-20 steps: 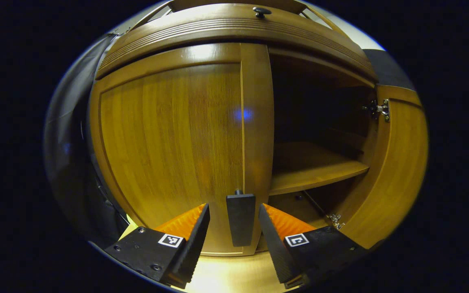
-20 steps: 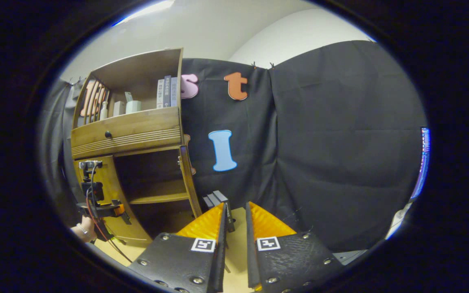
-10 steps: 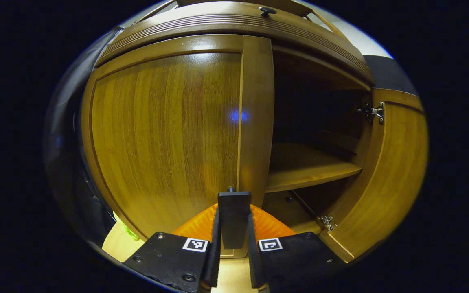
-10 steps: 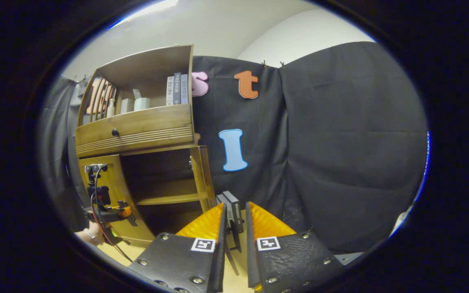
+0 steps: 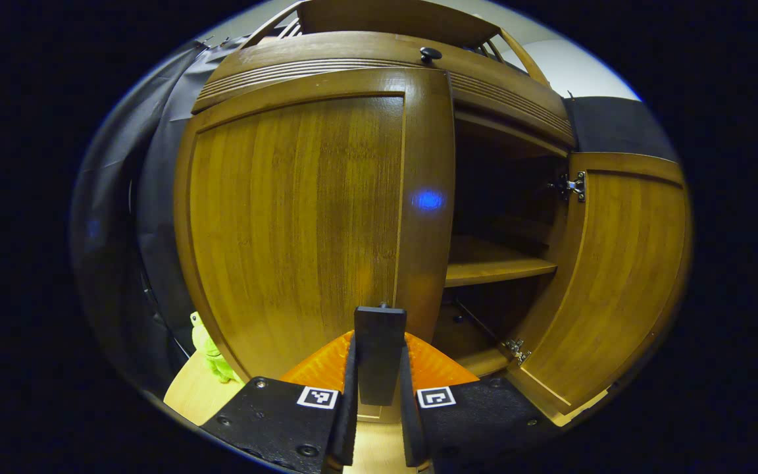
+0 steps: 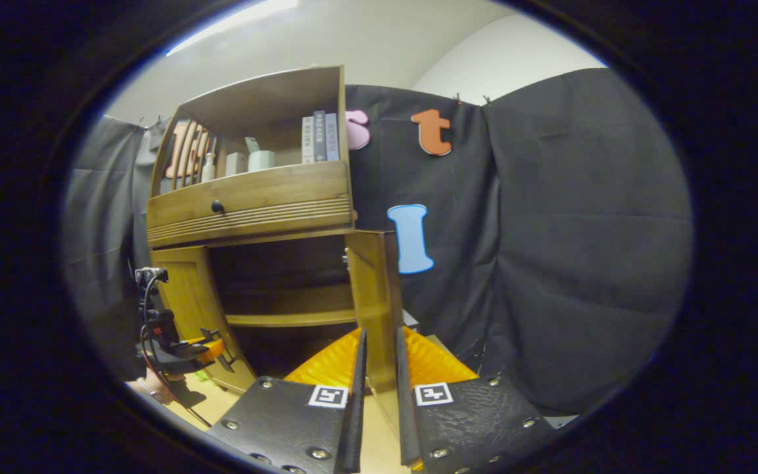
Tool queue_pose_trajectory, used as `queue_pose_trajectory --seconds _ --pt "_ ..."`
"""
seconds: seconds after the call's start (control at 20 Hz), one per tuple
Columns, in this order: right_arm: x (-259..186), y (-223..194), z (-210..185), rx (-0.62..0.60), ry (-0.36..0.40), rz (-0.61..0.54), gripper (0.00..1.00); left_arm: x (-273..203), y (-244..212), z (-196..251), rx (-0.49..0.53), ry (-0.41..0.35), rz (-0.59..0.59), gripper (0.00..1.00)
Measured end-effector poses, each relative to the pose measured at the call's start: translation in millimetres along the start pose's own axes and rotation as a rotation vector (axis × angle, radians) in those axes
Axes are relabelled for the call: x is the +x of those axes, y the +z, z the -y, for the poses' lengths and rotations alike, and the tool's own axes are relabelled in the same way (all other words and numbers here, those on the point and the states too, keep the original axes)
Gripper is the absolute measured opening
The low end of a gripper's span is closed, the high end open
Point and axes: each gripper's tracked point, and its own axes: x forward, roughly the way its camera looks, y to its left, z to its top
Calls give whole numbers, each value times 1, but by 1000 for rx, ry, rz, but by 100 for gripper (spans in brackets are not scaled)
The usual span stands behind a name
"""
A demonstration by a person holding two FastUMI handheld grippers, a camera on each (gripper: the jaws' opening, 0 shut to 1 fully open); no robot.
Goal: Open the right door of the double-door shoe cabinet with the right hand, and open the left door with the left hand.
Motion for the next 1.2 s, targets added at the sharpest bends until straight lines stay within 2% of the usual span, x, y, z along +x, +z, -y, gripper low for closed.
queue_pose_trajectory --seconds 0.05,0.35,0.4,0.65,1.05,1.2 --pt "4 0 -9 -2 24 -6 23 -8 -2 -2 -4 1 -2 30" --pt "15 -15 -55 -26 145 -40 23 -49 -7 -18 -20 22 10 29" --pt "17 -17 -61 -30 162 -43 23 -53 -7 -19 -21 31 8 32" --pt "24 -25 -90 -13 245 -60 23 -73 -13 -30 -39 49 15 30" --pt "33 -32 -128 -28 368 -87 23 -106 -23 -58 -65 120 20 28" --pt "35 -33 -141 -30 411 -98 23 -119 -39 -77 -96 181 -16 26"
